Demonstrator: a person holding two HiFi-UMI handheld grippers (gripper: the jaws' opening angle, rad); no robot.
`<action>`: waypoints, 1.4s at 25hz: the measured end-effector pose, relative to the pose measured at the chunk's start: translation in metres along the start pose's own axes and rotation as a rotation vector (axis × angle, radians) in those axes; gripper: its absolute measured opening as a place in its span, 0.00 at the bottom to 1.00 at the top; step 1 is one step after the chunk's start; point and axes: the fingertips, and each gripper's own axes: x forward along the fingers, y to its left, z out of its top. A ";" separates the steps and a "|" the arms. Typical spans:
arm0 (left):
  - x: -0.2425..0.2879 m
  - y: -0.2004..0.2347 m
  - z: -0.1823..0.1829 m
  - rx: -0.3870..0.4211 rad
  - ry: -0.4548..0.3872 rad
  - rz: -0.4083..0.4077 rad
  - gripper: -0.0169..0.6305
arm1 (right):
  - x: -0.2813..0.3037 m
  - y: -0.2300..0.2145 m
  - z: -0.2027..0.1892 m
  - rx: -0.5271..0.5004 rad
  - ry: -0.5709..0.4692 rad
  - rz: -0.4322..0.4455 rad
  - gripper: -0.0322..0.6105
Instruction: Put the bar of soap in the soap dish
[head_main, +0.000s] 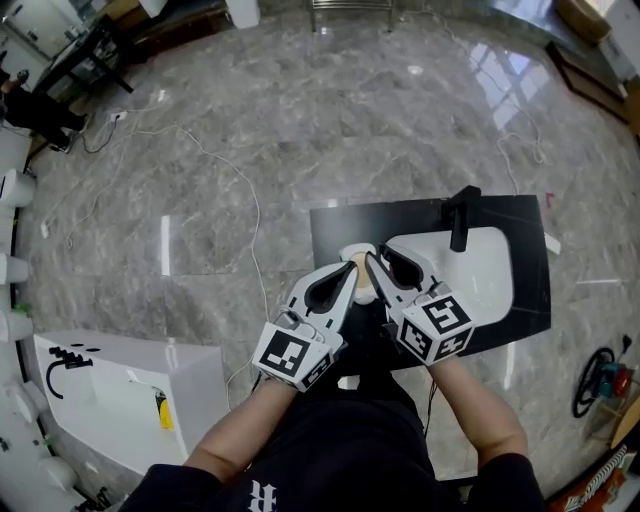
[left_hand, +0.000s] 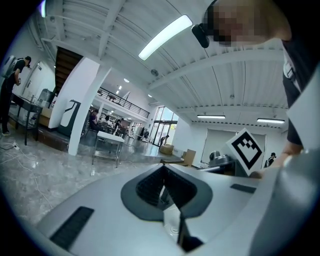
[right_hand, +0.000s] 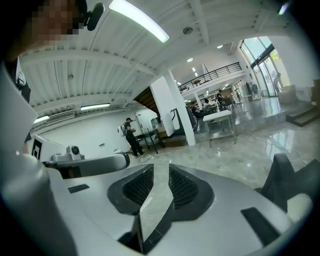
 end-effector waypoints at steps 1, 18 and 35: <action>-0.001 -0.002 0.004 0.001 -0.004 0.001 0.04 | -0.003 0.003 0.007 -0.008 -0.009 0.010 0.20; -0.006 -0.042 0.081 0.046 -0.123 0.022 0.04 | -0.049 0.041 0.086 -0.135 -0.158 0.095 0.08; -0.008 -0.065 0.088 0.094 -0.135 0.050 0.04 | -0.076 0.052 0.099 -0.234 -0.199 0.121 0.06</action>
